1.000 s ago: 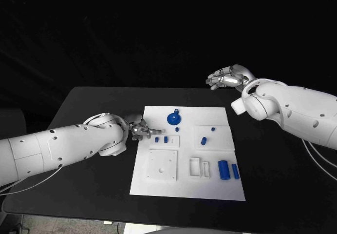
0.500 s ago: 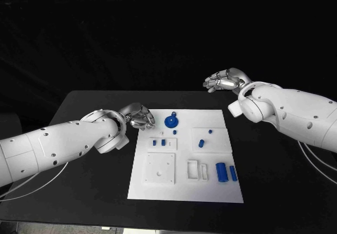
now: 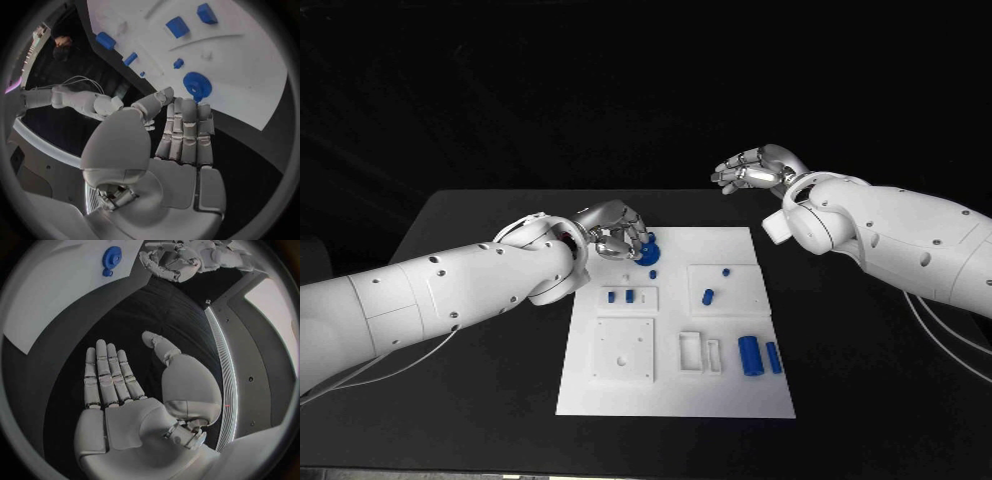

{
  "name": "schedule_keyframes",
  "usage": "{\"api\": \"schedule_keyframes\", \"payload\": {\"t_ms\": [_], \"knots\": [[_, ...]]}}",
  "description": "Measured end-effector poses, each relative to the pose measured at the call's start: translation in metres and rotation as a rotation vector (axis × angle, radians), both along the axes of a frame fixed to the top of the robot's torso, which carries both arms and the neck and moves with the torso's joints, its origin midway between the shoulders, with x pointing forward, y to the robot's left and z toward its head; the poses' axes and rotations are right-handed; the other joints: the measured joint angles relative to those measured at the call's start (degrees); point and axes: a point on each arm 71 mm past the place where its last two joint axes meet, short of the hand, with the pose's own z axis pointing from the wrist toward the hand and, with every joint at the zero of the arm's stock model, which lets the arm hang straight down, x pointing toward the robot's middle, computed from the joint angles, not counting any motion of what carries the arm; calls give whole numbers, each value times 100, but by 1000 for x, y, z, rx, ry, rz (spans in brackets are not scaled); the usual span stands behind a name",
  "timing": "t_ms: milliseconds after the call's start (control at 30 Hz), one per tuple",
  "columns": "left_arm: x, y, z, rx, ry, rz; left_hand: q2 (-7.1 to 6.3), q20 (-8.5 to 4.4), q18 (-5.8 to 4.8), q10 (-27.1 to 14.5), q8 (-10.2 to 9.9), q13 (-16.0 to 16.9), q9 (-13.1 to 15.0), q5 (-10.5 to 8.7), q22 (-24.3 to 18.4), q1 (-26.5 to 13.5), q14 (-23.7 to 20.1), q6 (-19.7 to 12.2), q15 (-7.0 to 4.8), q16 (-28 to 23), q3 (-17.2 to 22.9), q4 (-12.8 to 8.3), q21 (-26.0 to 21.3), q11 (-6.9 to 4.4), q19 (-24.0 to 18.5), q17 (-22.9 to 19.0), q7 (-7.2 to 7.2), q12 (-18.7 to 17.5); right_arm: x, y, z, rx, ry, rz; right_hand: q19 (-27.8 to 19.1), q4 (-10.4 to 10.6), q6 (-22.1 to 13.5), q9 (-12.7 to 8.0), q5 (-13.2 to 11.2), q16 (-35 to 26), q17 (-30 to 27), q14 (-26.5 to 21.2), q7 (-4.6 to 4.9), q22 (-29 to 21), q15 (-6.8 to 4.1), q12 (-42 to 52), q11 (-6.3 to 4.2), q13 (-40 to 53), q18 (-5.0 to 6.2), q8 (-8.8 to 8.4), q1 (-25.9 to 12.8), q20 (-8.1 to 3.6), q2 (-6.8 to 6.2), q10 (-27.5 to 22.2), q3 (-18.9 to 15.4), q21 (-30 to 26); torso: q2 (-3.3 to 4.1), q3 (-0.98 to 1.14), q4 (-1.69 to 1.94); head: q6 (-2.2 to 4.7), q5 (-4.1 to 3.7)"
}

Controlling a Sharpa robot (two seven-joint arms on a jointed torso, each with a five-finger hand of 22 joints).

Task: Assemble the parts on the task board

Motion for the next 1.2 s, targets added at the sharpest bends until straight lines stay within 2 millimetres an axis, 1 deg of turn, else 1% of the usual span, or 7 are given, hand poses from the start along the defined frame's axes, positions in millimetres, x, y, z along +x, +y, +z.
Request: {"api": "schedule_keyframes", "payload": {"t_ms": [133,300,467,667,733,967,1200], "knots": [[0,-14,0,28,-24,-49,-7,0,-1,-1,0,-8,-8,-74,-1,-6,0,0,0,46,0,0,24,1,0,19,0,0,0,0,0,1,0,1,0,0,0,0,0,-5,0,0,0,0,0,0,0,-1,0,0,0,0,0,0,0,0,1,0,2,28,-26],[5,-16,-3,66,-38,-64,-6,1,-3,-31,-4,-59,-53,-122,-1,-6,-8,86,8,112,0,0,44,29,0,46,-32,-71,-2,2,1,2,-4,9,0,0,0,-6,0,-23,6,0,0,0,0,0,0,-12,-1,0,0,0,0,0,0,0,5,1,-2,42,-39],[3,-31,-5,101,-50,-116,-6,7,-9,-165,-134,-163,-110,-245,-1,-6,-65,118,65,151,0,0,69,74,-7,46,-26,-252,-3,5,1,3,-8,20,0,0,0,-6,0,-22,6,0,0,-1,0,0,0,-13,-1,20,0,0,0,0,0,0,8,2,-6,47,-53],[1,-42,-11,173,-74,-160,-15,41,48,-251,-236,-275,-159,-336,-2,51,-100,134,98,178,8,8,109,102,-50,42,-19,-458,-4,7,2,-1,-14,27,0,0,0,-6,0,-22,6,0,0,1,0,0,0,-12,-1,19,0,0,0,0,0,0,12,5,-9,37,-41],[0,-43,-14,203,-76,-170,-15,42,49,-327,-287,-338,-184,-366,-2,51,-125,116,147,178,23,24,109,159,-105,27,36,-577,-5,8,2,-1,-15,30,0,0,0,-6,0,-22,6,0,0,4,0,0,0,-12,-1,19,0,0,0,0,0,0,14,5,-9,27,-41],[0,-43,-24,287,-71,-166,-70,48,48,-352,-421,-433,-252,-320,-2,57,-117,37,156,207,54,55,110,167,-119,10,79,-732,-7,10,3,-2,-18,40,0,0,0,-6,23,-22,5,0,0,4,0,0,0,-19,-1,19,0,0,0,0,0,0,14,8,-8,13,-44],[0,-41,-29,322,-71,-161,-100,40,49,-243,-421,-498,-280,-320,-3,27,-32,56,174,331,39,71,164,162,-62,17,98,-822,-7,12,3,-2,-19,46,-6,0,0,-12,23,-22,11,-16,0,4,15,0,21,-26,-1,19,0,6,0,-21,0,0,12,7,-8,8,-54]]}}
